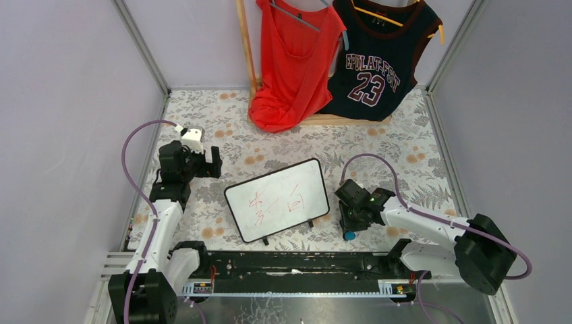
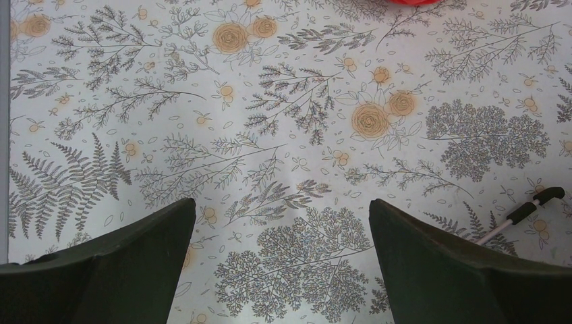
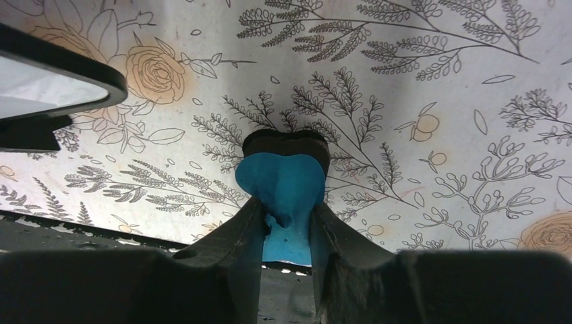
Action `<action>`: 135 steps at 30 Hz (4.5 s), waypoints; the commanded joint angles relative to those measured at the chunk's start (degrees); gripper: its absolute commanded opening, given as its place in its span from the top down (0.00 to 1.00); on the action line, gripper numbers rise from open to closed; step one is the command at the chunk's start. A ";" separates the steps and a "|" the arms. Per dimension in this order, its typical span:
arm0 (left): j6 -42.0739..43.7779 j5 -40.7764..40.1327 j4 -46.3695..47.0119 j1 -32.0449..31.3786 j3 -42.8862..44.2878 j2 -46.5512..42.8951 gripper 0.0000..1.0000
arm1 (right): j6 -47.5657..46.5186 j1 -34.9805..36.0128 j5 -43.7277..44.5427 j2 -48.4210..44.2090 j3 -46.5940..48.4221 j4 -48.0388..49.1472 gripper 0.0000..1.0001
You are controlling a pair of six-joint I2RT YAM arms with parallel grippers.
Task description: Erase the whiteboard
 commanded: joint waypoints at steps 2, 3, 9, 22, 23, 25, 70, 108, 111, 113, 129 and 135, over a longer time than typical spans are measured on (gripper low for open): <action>0.33 0.44 -1.92 0.28 0.65 -0.80 0.00 | 1.77 0.60 3.80 -5.83 2.05 -2.04 1.00; 0.43 0.82 -2.61 0.23 1.14 -0.70 0.00 | 1.94 0.61 4.07 -7.31 2.67 -2.40 1.00; 2.67 3.70 -7.44 0.38 4.84 0.74 0.01 | 2.60 0.61 8.60 -13.64 8.73 -7.43 1.00; 7.12 24.89 -20.02 6.98 20.04 6.05 0.12 | 0.05 0.60 7.34 -12.92 10.99 -6.30 1.00; 9.39 28.66 -22.82 8.43 21.85 6.95 0.12 | -0.18 0.61 7.50 -13.09 11.22 -6.38 1.00; 15.68 36.63 -30.08 11.30 25.40 8.99 0.12 | -0.76 0.61 7.86 -13.39 11.58 -6.58 1.00; 57.91 53.16 -71.37 12.33 24.12 17.60 0.49 | -1.60 0.60 9.76 -12.55 12.71 -6.10 1.00; 47.07 48.73 -62.39 2.54 23.90 19.74 0.70 | -1.12 0.56 9.97 -12.77 12.67 -6.17 1.00; 47.13 48.71 -62.60 2.32 24.07 20.30 0.85 | -1.10 0.57 9.63 -12.65 12.79 -6.06 1.00; 47.08 48.64 -62.67 2.31 24.08 20.48 0.95 | -1.21 0.60 9.31 -12.72 13.01 -5.97 1.00; 46.86 48.46 -62.65 2.31 24.25 20.68 1.00 | -5.20 5.86 11.84 -14.82 15.77 2.50 1.00; 46.83 48.48 -62.67 2.26 24.23 20.90 1.00 | -12.03 12.96 19.02 -9.68 16.92 13.09 1.00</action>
